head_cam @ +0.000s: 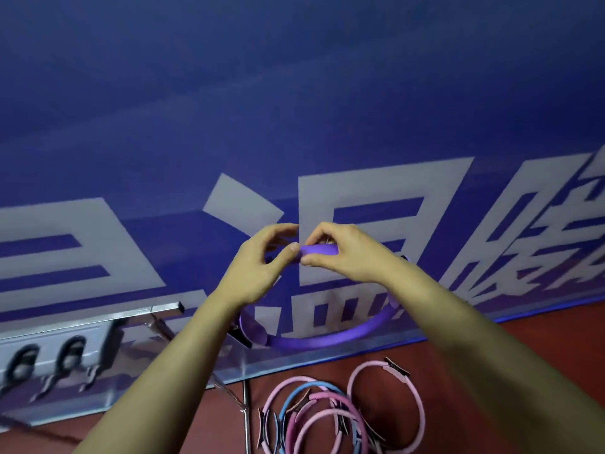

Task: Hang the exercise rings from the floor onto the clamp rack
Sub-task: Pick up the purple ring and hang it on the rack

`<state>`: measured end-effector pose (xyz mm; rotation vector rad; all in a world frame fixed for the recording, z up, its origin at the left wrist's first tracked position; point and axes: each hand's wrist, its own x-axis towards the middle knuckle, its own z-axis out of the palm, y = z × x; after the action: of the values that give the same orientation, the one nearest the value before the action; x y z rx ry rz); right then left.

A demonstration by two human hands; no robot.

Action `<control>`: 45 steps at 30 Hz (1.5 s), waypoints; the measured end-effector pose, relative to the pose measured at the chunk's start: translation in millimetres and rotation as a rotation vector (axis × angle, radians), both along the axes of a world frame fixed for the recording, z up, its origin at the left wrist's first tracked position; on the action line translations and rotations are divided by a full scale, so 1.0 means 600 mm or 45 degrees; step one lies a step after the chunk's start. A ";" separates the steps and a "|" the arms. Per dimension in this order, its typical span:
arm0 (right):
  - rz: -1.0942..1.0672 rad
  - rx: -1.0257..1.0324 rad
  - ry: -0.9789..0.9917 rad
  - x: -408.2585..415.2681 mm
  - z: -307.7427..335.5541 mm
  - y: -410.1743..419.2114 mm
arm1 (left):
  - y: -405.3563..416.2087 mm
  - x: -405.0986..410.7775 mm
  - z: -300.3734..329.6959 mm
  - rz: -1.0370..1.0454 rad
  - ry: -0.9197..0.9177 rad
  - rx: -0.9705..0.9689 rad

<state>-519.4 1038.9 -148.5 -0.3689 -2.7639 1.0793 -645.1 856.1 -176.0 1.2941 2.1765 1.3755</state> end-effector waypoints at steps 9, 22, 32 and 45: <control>0.196 0.073 0.246 0.034 0.158 -0.079 | -0.106 0.070 0.162 0.321 0.301 -0.129; 0.557 0.178 0.362 -0.017 0.246 -0.323 | -0.446 0.121 0.267 0.755 0.472 -0.114; 0.750 0.190 0.448 -0.054 0.271 -0.708 | -0.837 0.141 0.274 0.947 0.476 -0.079; 0.717 0.274 0.326 -0.122 0.234 -1.094 | -1.252 0.048 0.229 0.946 0.417 -0.075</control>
<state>-592.4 382.5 -8.0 0.5664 -2.7635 0.8263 -616.1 104.7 -38.8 0.7359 3.0934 1.3635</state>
